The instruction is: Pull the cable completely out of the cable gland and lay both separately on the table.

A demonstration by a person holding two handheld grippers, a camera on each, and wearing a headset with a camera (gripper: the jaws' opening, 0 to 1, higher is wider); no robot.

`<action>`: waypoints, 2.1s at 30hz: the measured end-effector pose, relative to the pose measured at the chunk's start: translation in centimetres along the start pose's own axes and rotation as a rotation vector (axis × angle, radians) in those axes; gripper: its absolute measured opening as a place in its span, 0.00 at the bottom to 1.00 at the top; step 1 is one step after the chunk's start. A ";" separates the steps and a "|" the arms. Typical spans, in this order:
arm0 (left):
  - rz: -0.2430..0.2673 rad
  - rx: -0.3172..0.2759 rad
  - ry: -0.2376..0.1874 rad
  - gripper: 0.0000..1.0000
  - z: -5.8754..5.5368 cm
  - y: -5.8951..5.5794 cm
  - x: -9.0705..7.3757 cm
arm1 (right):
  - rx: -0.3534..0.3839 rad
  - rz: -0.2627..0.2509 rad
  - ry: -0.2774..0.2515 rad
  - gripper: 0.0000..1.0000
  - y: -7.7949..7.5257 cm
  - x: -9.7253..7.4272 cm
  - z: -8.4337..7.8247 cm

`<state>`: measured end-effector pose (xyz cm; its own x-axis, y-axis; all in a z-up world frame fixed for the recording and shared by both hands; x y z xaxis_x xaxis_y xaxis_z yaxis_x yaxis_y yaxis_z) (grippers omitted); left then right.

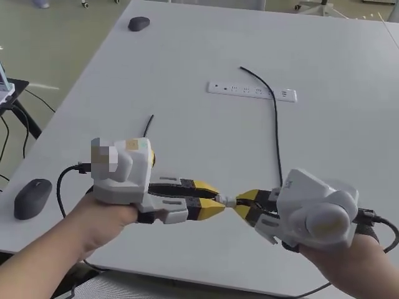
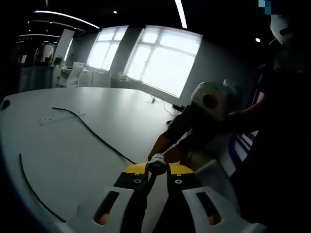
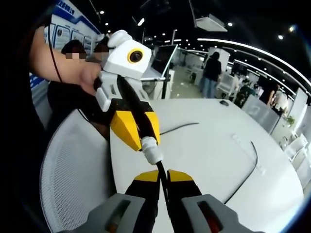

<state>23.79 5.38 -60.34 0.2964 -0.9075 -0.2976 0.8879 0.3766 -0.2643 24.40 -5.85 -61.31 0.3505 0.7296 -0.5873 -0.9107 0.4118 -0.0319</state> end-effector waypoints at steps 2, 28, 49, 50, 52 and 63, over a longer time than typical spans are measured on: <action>0.009 0.009 0.002 0.14 0.0 0.1 -0.2 | 0.022 -0.009 0.005 0.00 -0.2 0.0 -0.3; 0.019 -0.009 -0.010 0.14 -0.4 -0.1 -0.6 | 0.308 -0.187 0.084 0.00 -3.4 0.1 -5.7; 0.035 -0.022 0.001 0.15 -0.7 0.6 -0.8 | 0.326 -0.189 0.090 0.02 -3.2 -0.4 -6.5; 0.035 -0.020 0.002 0.15 -0.7 0.6 -0.8 | 0.315 -0.182 0.092 0.03 -3.0 -0.5 -6.4; 0.034 -0.017 0.007 0.15 -0.8 0.5 -0.8 | 0.290 -0.175 0.092 0.06 -2.8 -0.7 -6.3; 0.026 -0.002 0.019 0.15 -0.8 0.2 -0.6 | 0.074 -0.116 0.066 0.13 -0.7 -1.6 -2.1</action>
<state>23.49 6.18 -60.92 0.3131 -0.8936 -0.3215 0.8791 0.4008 -0.2581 24.06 -8.44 -62.00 0.4354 0.6380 -0.6351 -0.8454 0.5322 -0.0449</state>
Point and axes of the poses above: the centre of the closed fingertips' face, and the gripper's own axes: x roughly forward along the fingers, y roughly to its left, z roughly out of its top, the point moved 6 cm from there along -x, roughly backward along the fingers, and after that the axes turned 7 degrees about x, right-handed, at the moved point
